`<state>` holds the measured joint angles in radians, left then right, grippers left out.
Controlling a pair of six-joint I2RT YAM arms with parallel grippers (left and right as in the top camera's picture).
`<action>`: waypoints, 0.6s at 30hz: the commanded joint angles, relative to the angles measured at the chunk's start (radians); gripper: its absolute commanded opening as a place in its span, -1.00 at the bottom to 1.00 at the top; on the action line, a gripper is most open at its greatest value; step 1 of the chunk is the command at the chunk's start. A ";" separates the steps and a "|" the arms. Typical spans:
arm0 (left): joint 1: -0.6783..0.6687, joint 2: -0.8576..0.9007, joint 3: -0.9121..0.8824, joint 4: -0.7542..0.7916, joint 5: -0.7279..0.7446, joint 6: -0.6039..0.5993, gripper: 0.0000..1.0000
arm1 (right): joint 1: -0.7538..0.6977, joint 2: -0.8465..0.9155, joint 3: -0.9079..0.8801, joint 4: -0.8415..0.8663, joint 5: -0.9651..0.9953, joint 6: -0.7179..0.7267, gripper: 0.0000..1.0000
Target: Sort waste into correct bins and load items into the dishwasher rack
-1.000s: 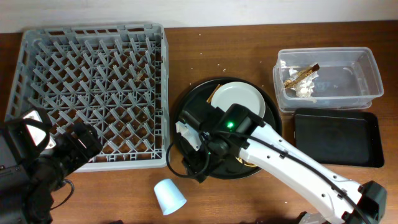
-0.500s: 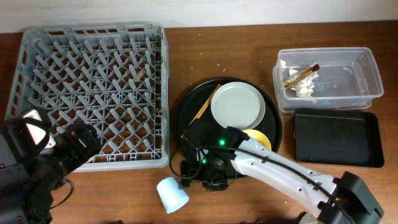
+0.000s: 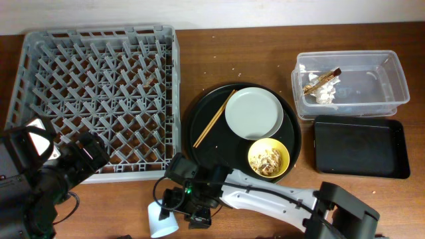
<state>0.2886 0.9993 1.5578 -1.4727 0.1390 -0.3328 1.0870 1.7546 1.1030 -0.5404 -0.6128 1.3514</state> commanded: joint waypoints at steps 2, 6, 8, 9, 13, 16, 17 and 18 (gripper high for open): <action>0.004 0.000 0.005 -0.010 -0.004 -0.003 0.99 | 0.022 0.006 -0.006 0.153 -0.071 0.011 0.75; 0.005 0.000 0.004 -0.009 -0.004 -0.003 0.99 | 0.081 0.006 -0.006 0.277 0.004 0.105 0.79; 0.005 0.000 0.004 -0.006 -0.004 -0.003 0.99 | 0.104 0.006 -0.006 0.301 0.055 0.128 0.80; 0.004 0.000 0.004 -0.007 -0.004 -0.003 0.99 | 0.105 0.006 -0.006 0.314 0.041 0.123 0.79; 0.005 0.000 0.004 -0.011 -0.003 -0.003 0.99 | 0.136 0.006 -0.006 0.340 0.059 0.151 0.79; 0.005 0.000 0.004 -0.021 -0.003 -0.003 0.99 | 0.136 0.006 -0.006 0.334 0.071 0.150 0.79; 0.005 0.000 0.004 -0.021 -0.003 -0.003 0.99 | 0.138 0.006 -0.006 0.304 0.068 0.151 0.79; 0.005 0.000 0.004 -0.021 -0.003 -0.003 0.99 | 0.137 0.006 -0.006 0.304 0.075 0.150 0.80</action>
<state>0.2886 0.9993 1.5578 -1.4933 0.1390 -0.3328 1.2186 1.7573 1.0958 -0.2222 -0.5652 1.4925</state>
